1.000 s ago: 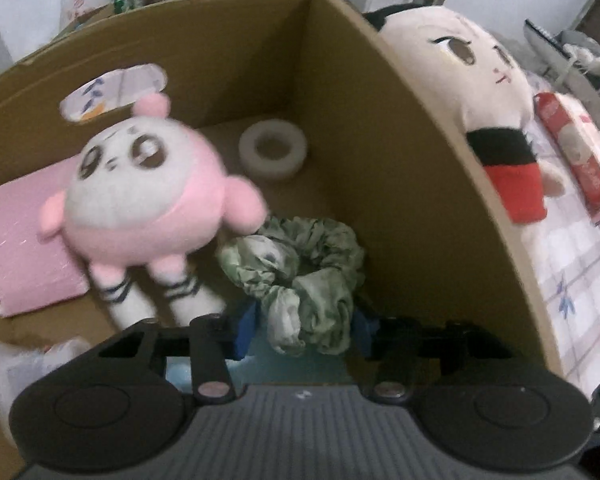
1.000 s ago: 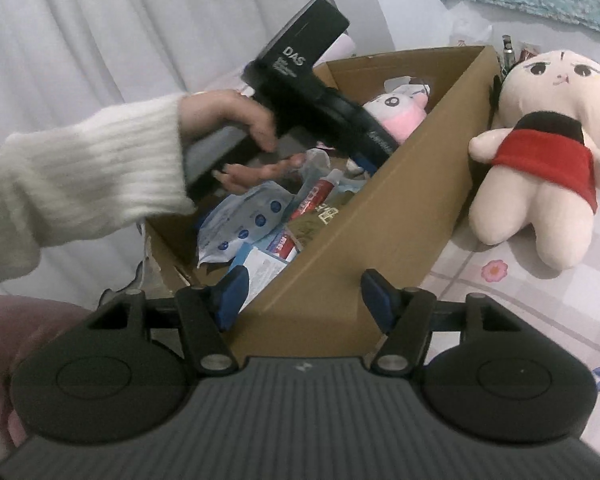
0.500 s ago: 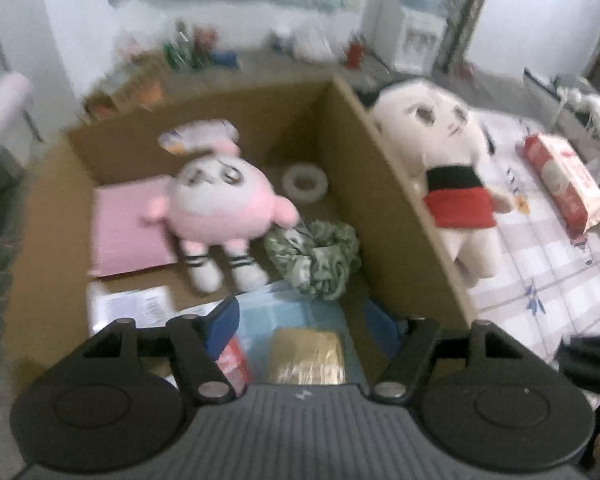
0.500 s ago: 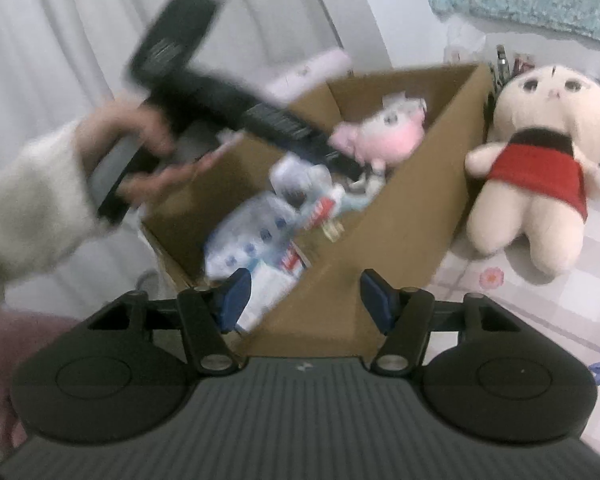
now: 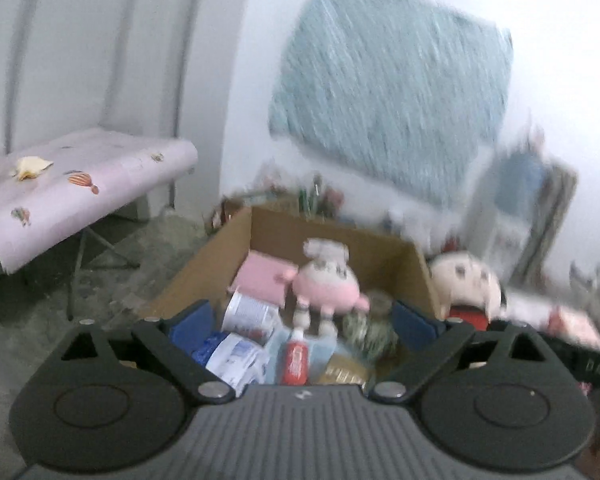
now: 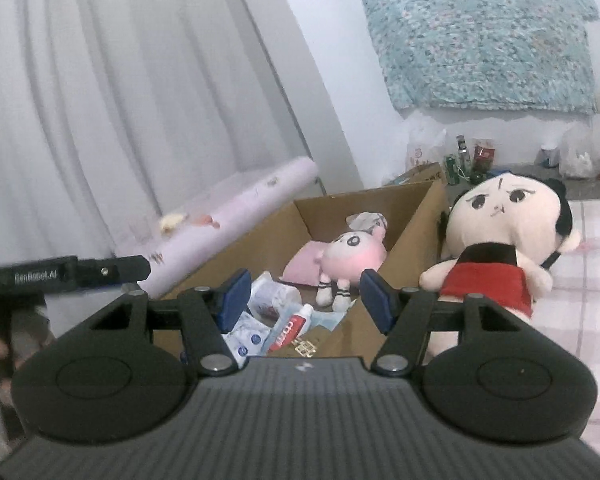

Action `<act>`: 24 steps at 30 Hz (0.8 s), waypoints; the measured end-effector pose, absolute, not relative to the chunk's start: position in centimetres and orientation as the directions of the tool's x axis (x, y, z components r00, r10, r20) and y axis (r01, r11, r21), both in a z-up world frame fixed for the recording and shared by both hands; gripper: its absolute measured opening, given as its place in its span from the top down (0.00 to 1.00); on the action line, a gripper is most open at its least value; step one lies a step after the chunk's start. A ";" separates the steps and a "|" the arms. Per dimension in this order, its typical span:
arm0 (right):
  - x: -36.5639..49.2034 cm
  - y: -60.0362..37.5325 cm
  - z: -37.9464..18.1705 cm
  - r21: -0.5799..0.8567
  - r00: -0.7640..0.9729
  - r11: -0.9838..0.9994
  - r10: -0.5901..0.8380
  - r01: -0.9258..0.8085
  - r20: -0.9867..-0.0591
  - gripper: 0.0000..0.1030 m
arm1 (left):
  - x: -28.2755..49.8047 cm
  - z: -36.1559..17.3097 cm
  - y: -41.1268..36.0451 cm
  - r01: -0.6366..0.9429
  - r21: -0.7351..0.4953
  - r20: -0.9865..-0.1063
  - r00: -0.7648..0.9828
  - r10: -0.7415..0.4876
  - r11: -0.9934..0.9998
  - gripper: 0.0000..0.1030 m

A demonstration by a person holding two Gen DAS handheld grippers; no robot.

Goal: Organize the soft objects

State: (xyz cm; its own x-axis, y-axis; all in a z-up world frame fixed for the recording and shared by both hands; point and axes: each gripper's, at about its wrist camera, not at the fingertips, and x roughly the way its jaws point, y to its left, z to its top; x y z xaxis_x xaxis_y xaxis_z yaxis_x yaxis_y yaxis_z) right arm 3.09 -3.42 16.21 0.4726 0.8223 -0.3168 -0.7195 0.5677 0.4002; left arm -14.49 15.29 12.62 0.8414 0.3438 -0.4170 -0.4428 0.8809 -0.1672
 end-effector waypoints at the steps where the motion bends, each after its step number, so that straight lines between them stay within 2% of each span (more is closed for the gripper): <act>1: 3.3 -3.6 15.7 0.420 0.468 0.557 0.830 -0.716 -0.303 0.41 | -14.6 11.9 15.0 -0.461 -0.172 -0.388 0.844 0.370 0.871 0.05; 4: 4.3 -3.3 14.4 0.496 0.434 0.517 0.856 -0.698 -0.281 0.41 | -15.4 9.5 13.5 -0.515 -0.172 -0.295 0.840 0.455 0.840 0.05; 6: 4.6 -3.0 14.2 0.511 0.446 0.516 0.855 -0.687 -0.263 0.41 | -16.1 8.6 12.1 -0.537 -0.130 -0.227 0.834 0.502 0.833 0.05; 8: 4.2 -2.5 14.6 0.477 0.470 0.532 0.845 -0.699 -0.254 0.41 | -17.1 7.6 10.8 -0.566 -0.092 -0.143 0.822 0.551 0.819 0.03; 12: 3.0 -1.9 15.0 0.410 0.493 0.557 0.830 -0.722 -0.260 0.41 | -18.6 8.0 9.8 -0.573 -0.082 -0.066 0.820 0.569 0.815 0.00; 16: 2.8 -1.0 14.6 0.373 0.498 0.571 0.821 -0.732 -0.279 0.41 | -17.9 7.9 9.6 -0.578 -0.035 -0.105 0.813 0.572 0.815 0.00; 21: 3.5 -0.6 13.8 0.394 0.489 0.582 0.812 -0.711 -0.317 0.41 | -18.6 8.4 9.8 -0.622 -0.059 -0.166 0.777 0.607 0.780 0.00; 24: 3.2 -1.0 13.8 0.370 0.509 0.597 0.802 -0.712 -0.314 0.41 | -19.8 7.8 9.2 -0.623 -0.070 -0.156 0.778 0.608 0.779 0.00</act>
